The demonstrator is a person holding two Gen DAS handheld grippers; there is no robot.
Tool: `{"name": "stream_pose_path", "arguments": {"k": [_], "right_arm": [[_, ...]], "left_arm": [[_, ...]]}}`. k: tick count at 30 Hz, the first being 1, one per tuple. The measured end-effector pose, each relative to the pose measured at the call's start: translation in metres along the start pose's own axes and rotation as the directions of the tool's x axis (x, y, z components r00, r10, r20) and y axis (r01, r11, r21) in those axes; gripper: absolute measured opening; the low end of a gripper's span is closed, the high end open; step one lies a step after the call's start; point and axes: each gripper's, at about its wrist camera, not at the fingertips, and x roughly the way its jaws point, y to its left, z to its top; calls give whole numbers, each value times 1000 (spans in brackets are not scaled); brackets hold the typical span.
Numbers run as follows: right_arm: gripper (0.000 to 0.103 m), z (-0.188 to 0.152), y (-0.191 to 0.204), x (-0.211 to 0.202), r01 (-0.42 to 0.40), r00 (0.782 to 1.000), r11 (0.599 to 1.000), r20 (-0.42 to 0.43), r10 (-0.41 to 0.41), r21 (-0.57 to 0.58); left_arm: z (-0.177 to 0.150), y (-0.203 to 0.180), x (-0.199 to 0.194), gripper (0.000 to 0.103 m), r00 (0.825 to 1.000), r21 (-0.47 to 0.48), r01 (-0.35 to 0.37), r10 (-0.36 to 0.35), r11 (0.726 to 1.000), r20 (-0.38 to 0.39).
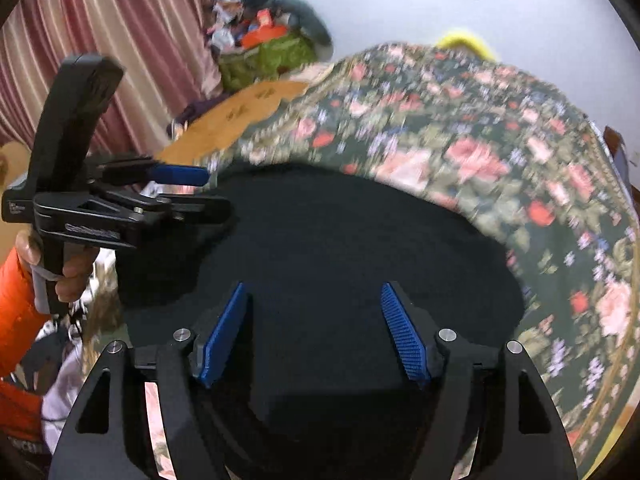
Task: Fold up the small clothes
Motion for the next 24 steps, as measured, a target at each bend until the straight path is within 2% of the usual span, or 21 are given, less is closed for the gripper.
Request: {"name": "stream_pose_path", "arguments": {"k": [2, 3, 5, 8, 11, 14, 17, 21, 24], "right_arm": [[66, -9, -8, -4, -4, 1000, 1000, 10, 3, 24], [66, -13, -12, -8, 1, 1000, 999, 15, -2, 36], [66, -21, -23, -18, 22, 1000, 997, 19, -23, 69], [66, -32, -37, -32, 49, 998, 991, 21, -52, 122], [66, -36, -42, -50, 111, 993, 981, 31, -118, 159], [66, -35, -38, -73, 119, 987, 976, 87, -137, 180], [66, -24, -23, -100, 139, 970, 978, 178, -166, 157], [66, -14, 9, -139, 153, 937, 982, 302, -178, 107], [66, -10, 35, -166, 154, 903, 985, 394, -170, 71]], "left_arm": [[-6, 9, -1, 85, 1000, -26, 14, -13, 1000, 20], [-10, 15, -4, 86, 1000, -40, 7, -6, 999, 28], [-18, 25, -11, 86, 1000, -53, 0, 2, 999, 31], [-33, 37, -21, 86, 996, -56, -77, 79, 995, 30], [-43, 47, -36, 85, 988, -76, -150, 153, 986, 30], [-48, 52, -63, 85, 979, -114, -176, 186, 978, 80], [-46, 45, -102, 85, 963, -140, -179, 202, 974, 178], [-39, 23, -157, 85, 934, -150, -125, 168, 981, 315], [-42, -4, -198, 85, 894, -120, -114, 155, 986, 421]]}}
